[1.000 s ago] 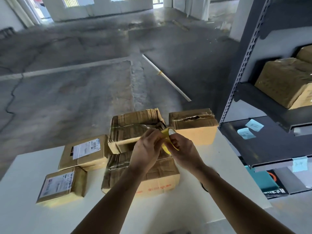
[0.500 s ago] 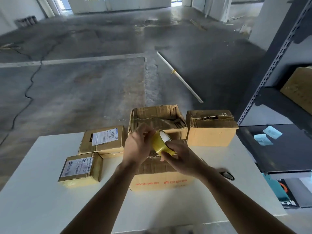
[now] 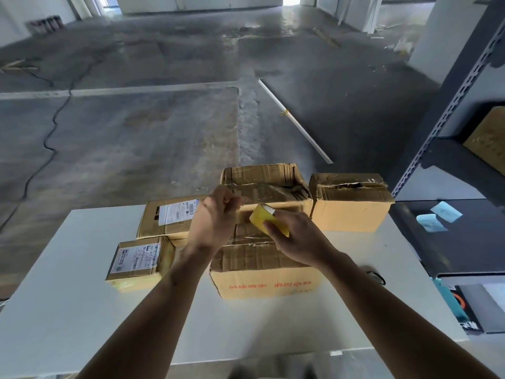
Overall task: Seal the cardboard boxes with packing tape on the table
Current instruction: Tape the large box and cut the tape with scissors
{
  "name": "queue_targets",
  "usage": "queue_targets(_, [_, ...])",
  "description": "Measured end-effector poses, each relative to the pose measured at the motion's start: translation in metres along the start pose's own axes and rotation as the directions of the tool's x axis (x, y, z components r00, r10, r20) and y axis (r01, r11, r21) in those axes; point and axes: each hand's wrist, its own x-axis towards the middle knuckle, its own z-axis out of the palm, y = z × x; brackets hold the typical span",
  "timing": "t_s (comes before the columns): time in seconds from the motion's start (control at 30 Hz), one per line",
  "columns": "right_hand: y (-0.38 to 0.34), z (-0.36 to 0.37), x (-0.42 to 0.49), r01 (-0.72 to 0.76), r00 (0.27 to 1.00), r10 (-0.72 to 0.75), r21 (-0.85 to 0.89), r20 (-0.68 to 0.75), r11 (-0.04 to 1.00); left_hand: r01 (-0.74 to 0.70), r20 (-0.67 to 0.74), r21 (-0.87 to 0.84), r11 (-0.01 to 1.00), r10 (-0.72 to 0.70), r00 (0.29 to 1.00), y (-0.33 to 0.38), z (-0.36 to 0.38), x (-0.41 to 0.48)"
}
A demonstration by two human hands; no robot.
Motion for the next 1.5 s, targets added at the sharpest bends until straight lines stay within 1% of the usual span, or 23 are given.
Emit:
queue_targets(0.1, [0.0,0.004,0.003,-0.001,0.999,-0.002,-0.067,-0.04,0.998,0.002,-0.002,0.002,1.0,-0.002,1.0,0.003,-0.006,-0.001])
queue_targets(0.17, [0.002,0.005,0.008,-0.036,0.998,0.03,-0.099,-0.059,0.994,0.004,-0.019,-0.001,1.0,-0.004,1.0,0.006,-0.011,-0.001])
queue_targets(0.23, [0.004,0.004,0.011,-0.085,0.995,0.078,-0.111,-0.066,0.99,-0.032,-0.038,0.019,0.999,0.032,0.999,0.009,-0.014,-0.003])
queue_targets(0.4, [0.003,0.003,0.017,-0.138,0.989,0.126,-0.185,-0.074,0.973,-0.069,-0.103,0.045,0.997,0.074,0.992,0.014,-0.019,-0.009])
queue_targets(0.53, [0.005,0.003,0.018,-0.169,0.982,0.132,-0.302,-0.138,0.938,-0.079,-0.128,0.033,0.996,0.083,0.988,0.01,-0.021,-0.013])
queue_targets(0.6, [0.007,0.003,0.019,-0.23,0.967,0.18,-0.317,-0.18,0.92,-0.068,-0.142,0.014,0.998,0.069,0.987,0.007,-0.021,-0.014])
queue_targets(0.63, [0.007,0.002,0.02,-0.261,0.959,0.208,-0.309,-0.194,0.914,-0.046,-0.143,0.0,0.999,0.046,0.989,0.005,-0.021,-0.014])
queue_targets(0.7, [0.008,0.0,0.024,-0.285,0.953,0.242,-0.274,-0.181,0.919,0.045,-0.144,-0.05,0.998,-0.051,0.988,0.003,-0.022,-0.014])
queue_targets(0.73, [0.006,-0.002,0.026,-0.272,0.958,0.239,-0.244,-0.156,0.931,0.107,-0.147,-0.08,0.991,-0.118,0.982,0.001,-0.024,-0.012])
queue_targets(0.8, [0.003,-0.004,0.029,-0.199,0.978,0.181,-0.187,-0.106,0.962,0.253,-0.145,-0.148,0.956,-0.274,0.951,-0.006,-0.029,-0.009])
queue_targets(0.87, [0.0,-0.006,0.035,-0.14,0.988,0.129,-0.136,-0.085,0.981,0.371,-0.103,-0.253,0.894,-0.406,0.908,-0.019,-0.034,-0.005])
queue_targets(1.0, [0.002,-0.001,0.046,-0.166,0.985,0.166,-0.003,-0.05,0.986,0.556,0.024,-0.378,0.74,-0.593,0.805,-0.05,-0.039,-0.004])
queue_targets(1.07, [0.004,0.003,0.048,-0.192,0.981,0.193,0.063,-0.005,0.979,0.609,0.088,-0.405,0.682,-0.634,0.769,-0.064,-0.037,-0.007])
queue_targets(1.17, [0.004,0.01,0.047,-0.201,0.979,0.199,0.082,0.033,0.976,0.634,0.131,-0.4,0.662,-0.644,0.754,-0.079,-0.032,-0.013])
queue_targets(1.3, [0.0,0.018,0.051,-0.214,0.975,0.211,0.034,0.063,0.976,0.648,0.172,-0.387,0.656,-0.639,0.75,-0.093,-0.025,-0.019])
queue_targets(1.4, [-0.002,0.023,0.054,-0.218,0.969,0.223,-0.055,0.105,0.974,0.689,0.194,-0.358,0.63,-0.672,0.715,-0.103,-0.02,-0.024])
queue_targets(1.5, [-0.004,0.028,0.053,-0.242,0.954,0.258,-0.115,0.154,0.963,0.711,0.203,-0.364,0.602,-0.693,0.691,-0.11,-0.016,-0.028])
